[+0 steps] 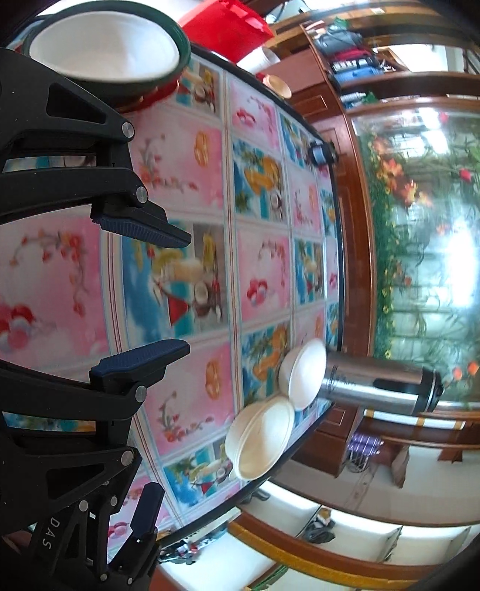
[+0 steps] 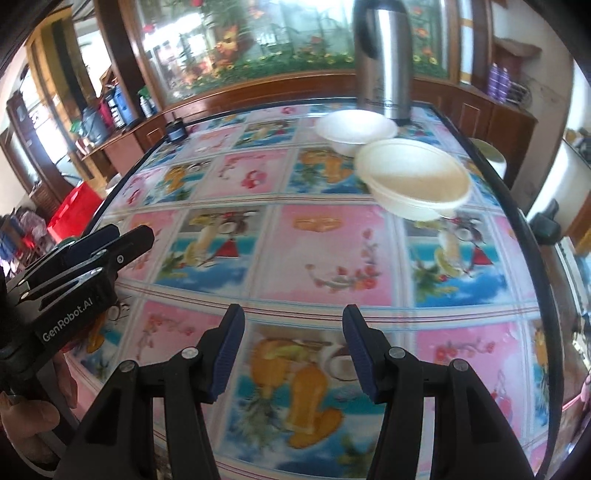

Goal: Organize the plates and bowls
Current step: 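Move the tools to the beige paper bowl and close on its rim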

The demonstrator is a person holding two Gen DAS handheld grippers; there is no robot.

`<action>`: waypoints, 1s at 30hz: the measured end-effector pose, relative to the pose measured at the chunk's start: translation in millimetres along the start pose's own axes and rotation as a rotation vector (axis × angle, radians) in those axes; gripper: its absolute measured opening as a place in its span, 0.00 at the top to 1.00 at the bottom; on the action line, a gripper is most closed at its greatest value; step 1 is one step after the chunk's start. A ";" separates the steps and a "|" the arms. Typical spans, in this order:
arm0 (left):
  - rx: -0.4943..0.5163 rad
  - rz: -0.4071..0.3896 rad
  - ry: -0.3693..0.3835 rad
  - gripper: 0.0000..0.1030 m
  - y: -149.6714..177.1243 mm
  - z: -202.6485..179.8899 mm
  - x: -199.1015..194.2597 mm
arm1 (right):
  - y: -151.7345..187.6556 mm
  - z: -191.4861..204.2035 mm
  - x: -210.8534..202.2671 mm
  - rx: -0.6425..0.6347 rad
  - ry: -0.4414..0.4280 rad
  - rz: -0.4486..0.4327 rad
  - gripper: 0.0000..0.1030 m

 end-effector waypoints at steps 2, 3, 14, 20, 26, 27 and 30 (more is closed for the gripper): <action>0.006 0.007 0.017 0.50 -3.4 -9.8 5.5 | -1.3 -10.1 -2.4 0.016 0.007 -0.005 0.46; 0.009 0.009 0.026 0.50 -4.8 -14.2 7.8 | -1.8 -12.3 -3.1 0.021 0.008 -0.006 0.46; 0.040 0.045 0.079 0.50 -23.2 -53.1 33.3 | -12.7 -63.7 -7.0 0.098 0.052 -0.017 0.45; 0.051 0.056 0.095 0.50 -43.9 -66.5 47.1 | -28.9 -89.8 -9.0 0.134 0.080 -0.036 0.44; 0.039 0.072 0.105 0.50 -69.1 -73.7 68.3 | -52.7 -107.4 -9.2 0.142 0.097 -0.061 0.44; 0.036 0.076 0.111 0.50 -73.0 -75.2 72.2 | -59.3 -111.2 -8.5 0.146 0.096 -0.069 0.44; 0.045 0.087 0.111 0.50 -86.8 -84.0 86.9 | -76.3 -119.2 -3.2 0.146 0.101 -0.074 0.44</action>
Point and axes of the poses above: each gripper's, at about its wrist camera, not at the fingertips, and x roughly the way its jaws point, z to its left, y to its underside, the point moved 4 cm from there along x, roughly the way its jaws point, and after that the axes turned 13 degrees about x, right-handed, at the moved point
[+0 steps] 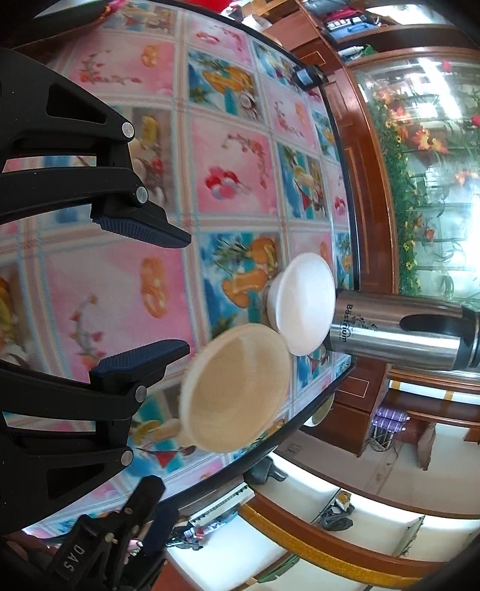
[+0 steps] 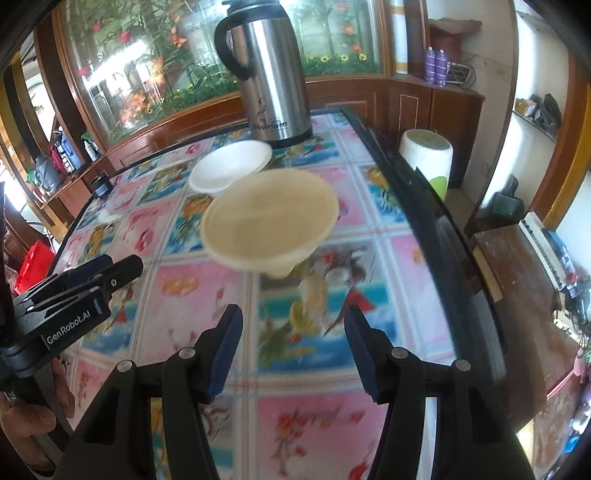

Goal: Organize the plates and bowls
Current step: 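Move the tools to the beige paper bowl and close on its rim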

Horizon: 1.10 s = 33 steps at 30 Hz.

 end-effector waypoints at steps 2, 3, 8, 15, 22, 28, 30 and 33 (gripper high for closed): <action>0.001 0.007 0.006 0.50 -7.2 -3.7 8.8 | -12.9 -3.4 6.4 0.003 0.003 -0.005 0.44; -0.002 0.011 0.009 0.50 -11.2 -4.7 13.6 | -17.7 -4.5 9.5 0.004 0.004 -0.005 0.44; -0.032 0.057 0.036 0.50 -24.2 -8.8 41.5 | -41.1 -10.7 30.4 0.012 0.000 0.007 0.44; -0.026 0.078 0.042 0.50 -31.1 -17.5 62.0 | -57.7 -18.0 58.1 0.025 0.003 0.030 0.44; -0.013 0.094 0.025 0.50 -32.6 -19.1 76.1 | -62.4 -16.9 71.7 -0.003 0.023 0.046 0.44; -0.003 0.101 0.021 0.50 -35.0 -23.0 84.8 | -65.9 -18.7 76.1 -0.008 0.032 0.053 0.44; -0.004 0.106 0.028 0.50 -35.5 -23.8 88.0 | -66.9 -20.0 78.4 -0.008 0.040 0.055 0.44; -0.003 0.104 0.035 0.50 -35.6 -25.6 89.6 | -66.8 -21.6 82.0 -0.008 0.040 0.063 0.49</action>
Point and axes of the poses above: each gripper's, at about its wrist camera, not at the fingertips, and x roughly the way its jaws point, z to its left, y to its underside, the point moved 4 cm from there along x, roughly the way its jaws point, and after that the axes turned 13 degrees about x, right-handed, at the moved point
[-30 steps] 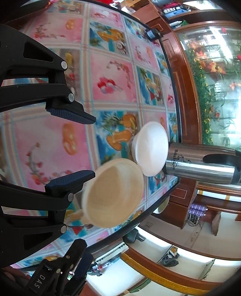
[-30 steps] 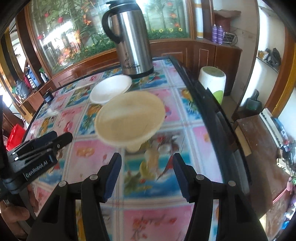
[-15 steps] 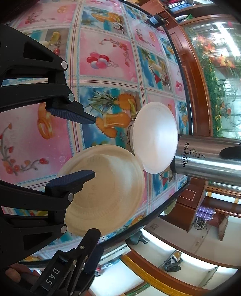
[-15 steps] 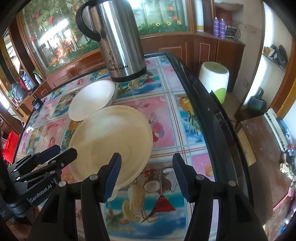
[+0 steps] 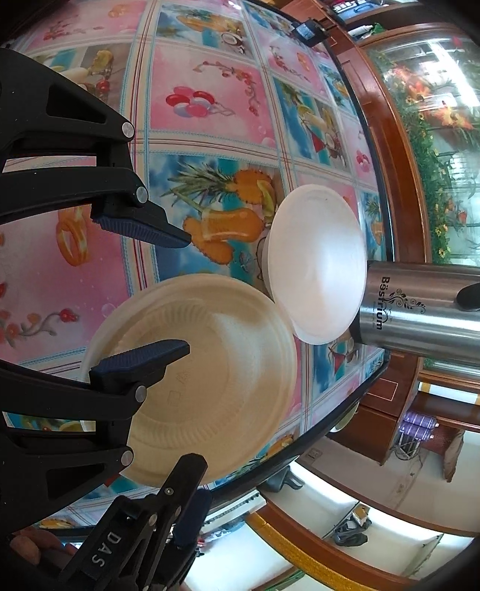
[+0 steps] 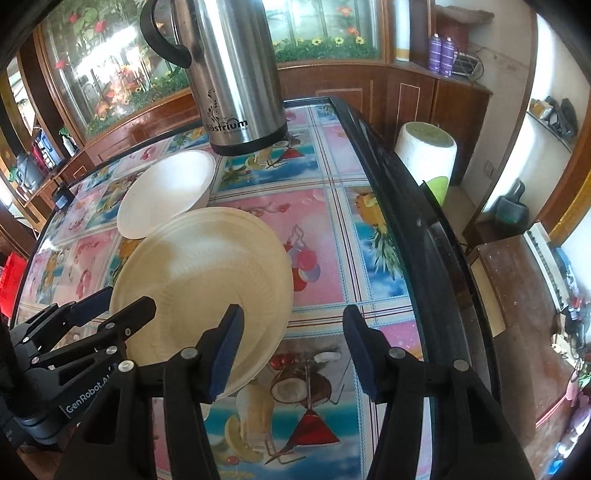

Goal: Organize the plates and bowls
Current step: 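Move the tools to the beige paper bowl and close on its rim, then lift the beige paper bowl by its rim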

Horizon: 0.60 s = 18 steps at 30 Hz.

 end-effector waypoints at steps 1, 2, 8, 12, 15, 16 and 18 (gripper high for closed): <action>0.004 0.000 -0.002 0.50 -0.1 -0.7 1.2 | 0.2 -1.1 2.3 0.005 -0.004 0.007 0.51; 0.006 0.000 0.001 0.50 0.1 -1.4 2.0 | 0.8 -2.4 5.2 0.005 -0.003 0.014 0.54; 0.025 0.014 0.030 0.80 4.0 -5.6 8.4 | 6.1 1.2 5.2 -0.023 -0.005 0.016 0.73; 0.035 0.006 0.025 0.82 9.7 -4.7 2.1 | 13.4 10.3 0.9 -0.052 -0.006 0.022 0.78; 0.028 0.002 0.036 0.83 17.2 0.0 -8.1 | 22.0 13.9 -7.1 -0.059 -0.020 0.018 0.78; 0.033 -0.001 0.032 0.83 20.3 1.2 -12.6 | 25.6 15.6 -9.6 -0.062 -0.025 0.020 0.78; 0.034 -0.005 0.033 0.83 26.8 3.9 -21.2 | 35.1 19.2 -13.8 -0.065 -0.035 0.023 0.78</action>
Point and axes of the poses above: each gripper's, at about its wrist camera, not at the fingertips, and x roughly the way its jaws point, z to its left, y to its underside, the point moved 4 cm from there along x, roughly the way its jaws point, and after that the axes turned 13 degrees about x, right-handed, at the moved point
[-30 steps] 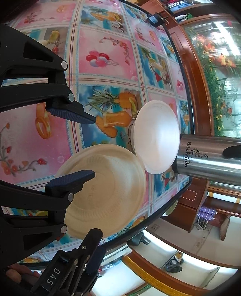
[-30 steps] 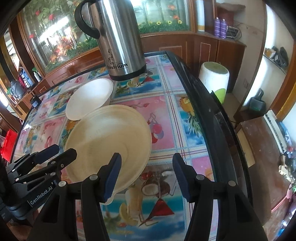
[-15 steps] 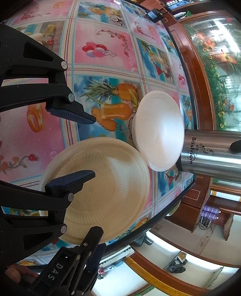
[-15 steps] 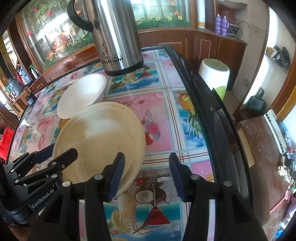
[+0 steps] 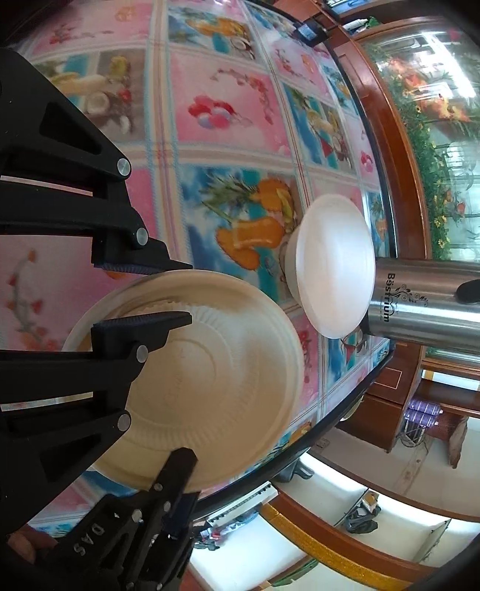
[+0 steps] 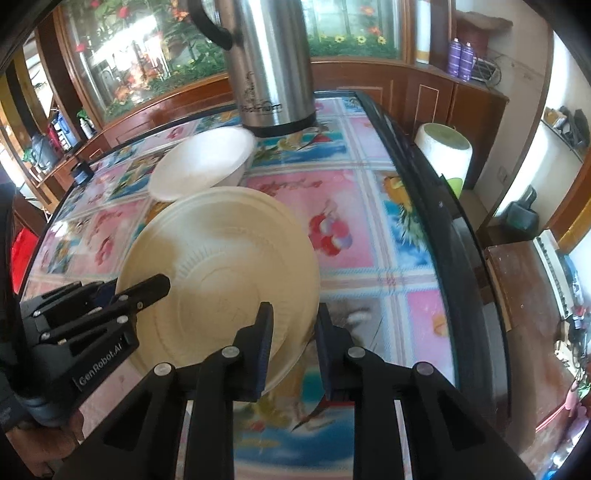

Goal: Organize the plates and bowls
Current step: 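Lift the beige paper bowl by its rim, then carry the beige paper bowl over the green basin and lower it inside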

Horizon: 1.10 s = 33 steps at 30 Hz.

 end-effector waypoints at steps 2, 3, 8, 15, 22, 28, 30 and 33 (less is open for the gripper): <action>-0.002 -0.005 -0.003 0.83 7.4 2.3 -9.5 | 7.2 3.8 -1.3 -0.006 -0.001 0.008 0.78; 0.005 -0.007 -0.010 0.83 12.1 3.1 -14.7 | 11.7 5.9 -2.5 -0.006 -0.007 0.010 0.78; -0.001 -0.009 -0.022 0.83 32.3 9.5 -29.7 | 31.0 18.0 -10.0 -0.014 -0.022 0.017 0.78; -0.016 -0.003 -0.036 0.83 64.9 20.0 -47.6 | 56.7 37.5 -18.5 -0.043 -0.027 0.031 0.78; -0.033 -0.016 -0.084 0.83 96.8 38.2 -76.5 | 82.0 64.8 -29.6 -0.073 -0.051 0.031 0.78; -0.069 -0.019 -0.104 0.83 120.8 60.6 -96.9 | 101.7 94.6 -31.0 -0.115 -0.066 0.048 0.76; -0.079 -0.021 -0.113 0.83 128.9 67.7 -103.5 | 106.4 103.2 -32.3 -0.128 -0.072 0.051 0.76; -0.096 -0.026 -0.127 0.82 140.1 77.9 -112.0 | 112.0 118.4 -35.2 -0.149 -0.083 0.051 0.76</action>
Point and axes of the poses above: each gripper's, at about its wrist camera, not at the fingertips, and x roughly the way its jaws point, z to its left, y to its underside, the point moved 4 cm from there along x, roughly the way its jaws point, and after that the axes turned 13 degrees about x, right-handed, at the moved point
